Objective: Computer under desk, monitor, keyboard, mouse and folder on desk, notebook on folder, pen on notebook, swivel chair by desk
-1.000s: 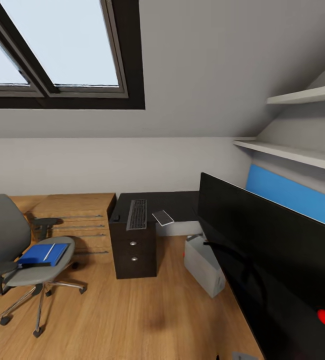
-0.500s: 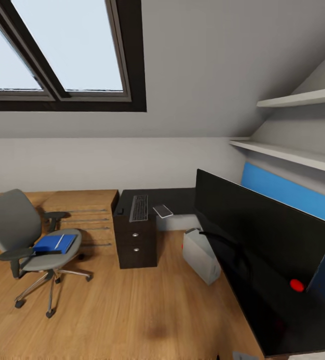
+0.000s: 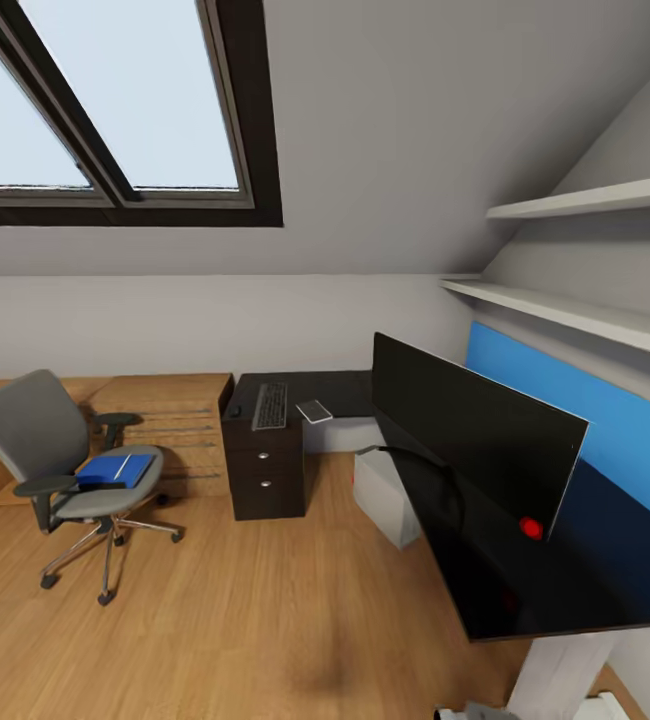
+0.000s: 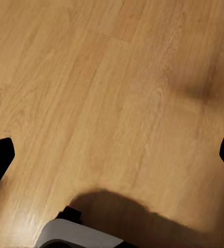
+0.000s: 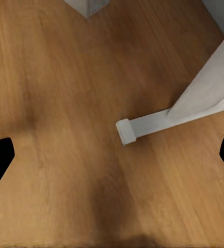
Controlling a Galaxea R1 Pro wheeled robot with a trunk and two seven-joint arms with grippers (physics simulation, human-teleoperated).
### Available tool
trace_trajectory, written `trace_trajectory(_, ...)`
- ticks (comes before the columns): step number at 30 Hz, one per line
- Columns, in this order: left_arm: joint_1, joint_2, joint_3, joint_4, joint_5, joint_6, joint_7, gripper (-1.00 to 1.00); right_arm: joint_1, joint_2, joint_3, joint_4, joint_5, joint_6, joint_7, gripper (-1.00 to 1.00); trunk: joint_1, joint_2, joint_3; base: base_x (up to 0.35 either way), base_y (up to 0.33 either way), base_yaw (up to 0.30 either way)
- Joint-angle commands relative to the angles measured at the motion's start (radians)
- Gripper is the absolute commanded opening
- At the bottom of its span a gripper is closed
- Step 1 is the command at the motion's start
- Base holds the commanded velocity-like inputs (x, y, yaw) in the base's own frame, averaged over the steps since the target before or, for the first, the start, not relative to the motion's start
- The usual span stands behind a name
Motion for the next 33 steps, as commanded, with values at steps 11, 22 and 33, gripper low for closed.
trace_trajectory(11, 0.0, 0.001, -0.008, 0.0, 0.011, -0.007, 0.007, 1.0, -0.001, 0.008, 0.003, 0.002, -0.007, -0.007, 0.0, 1.0, -0.035, 0.063, 0.028, -0.286, -0.239, 0.0)
trace_trajectory(22, 0.0, -0.004, -0.009, 0.002, 0.012, -0.006, 0.006, 1.0, -0.001, 0.008, 0.004, 0.001, -0.004, -0.011, 0.002, 1.0, -0.035, 0.063, 0.028, -0.273, -0.241, -0.035)
trace_trajectory(33, 0.0, -0.004, -0.01, 0.004, 0.011, -0.01, 0.004, 1.0, -0.001, 0.005, 0.003, 0.001, -0.003, -0.012, 0.002, 1.0, -0.035, 0.063, 0.026, -0.106, -0.101, -0.186)
